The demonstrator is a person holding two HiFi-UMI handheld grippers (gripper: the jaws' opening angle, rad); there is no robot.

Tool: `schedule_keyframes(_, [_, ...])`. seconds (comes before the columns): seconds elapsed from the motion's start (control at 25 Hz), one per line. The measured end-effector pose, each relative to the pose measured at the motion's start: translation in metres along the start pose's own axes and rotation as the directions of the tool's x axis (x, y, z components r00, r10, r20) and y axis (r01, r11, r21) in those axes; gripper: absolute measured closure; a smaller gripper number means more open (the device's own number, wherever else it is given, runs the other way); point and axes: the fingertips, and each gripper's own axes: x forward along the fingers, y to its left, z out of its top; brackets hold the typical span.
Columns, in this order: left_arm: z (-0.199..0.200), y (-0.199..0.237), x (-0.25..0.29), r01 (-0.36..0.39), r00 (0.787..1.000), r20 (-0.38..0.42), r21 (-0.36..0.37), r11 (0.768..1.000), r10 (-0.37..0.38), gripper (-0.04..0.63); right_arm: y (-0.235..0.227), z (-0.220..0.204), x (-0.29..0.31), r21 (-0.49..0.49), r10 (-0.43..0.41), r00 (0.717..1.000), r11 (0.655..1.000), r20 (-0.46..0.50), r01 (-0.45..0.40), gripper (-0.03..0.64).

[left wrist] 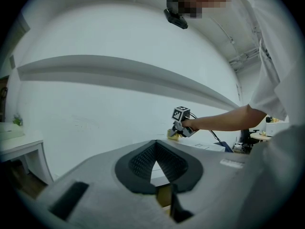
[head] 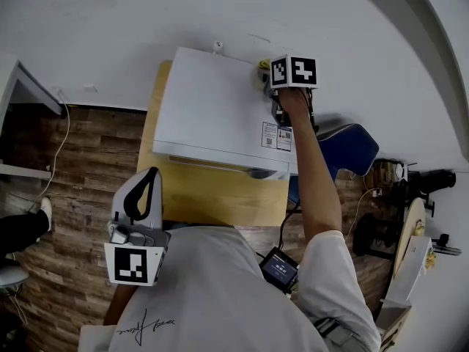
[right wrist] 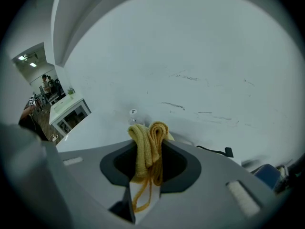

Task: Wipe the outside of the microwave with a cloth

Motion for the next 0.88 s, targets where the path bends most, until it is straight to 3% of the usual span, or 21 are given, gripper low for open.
schedule_keyframes(0.24, [0.004, 0.007, -0.004, -0.035, 0.999, 0.009, -0.034, 0.999, 0.036, 0.605, 0.027, 0.01, 0.007, -0.029, 0.029, 1.0, 0.999, 0.005, -0.029, 0.502])
schedule_keyframes(0.88, [0.006, 0.024, -0.024, -0.112, 0.993, 0.02, -0.037, 0.993, 0.113, 0.604, 0.114, 0.037, 0.032, -0.113, 0.14, 0.99, 0.984, 0.009, -0.138, 0.502])
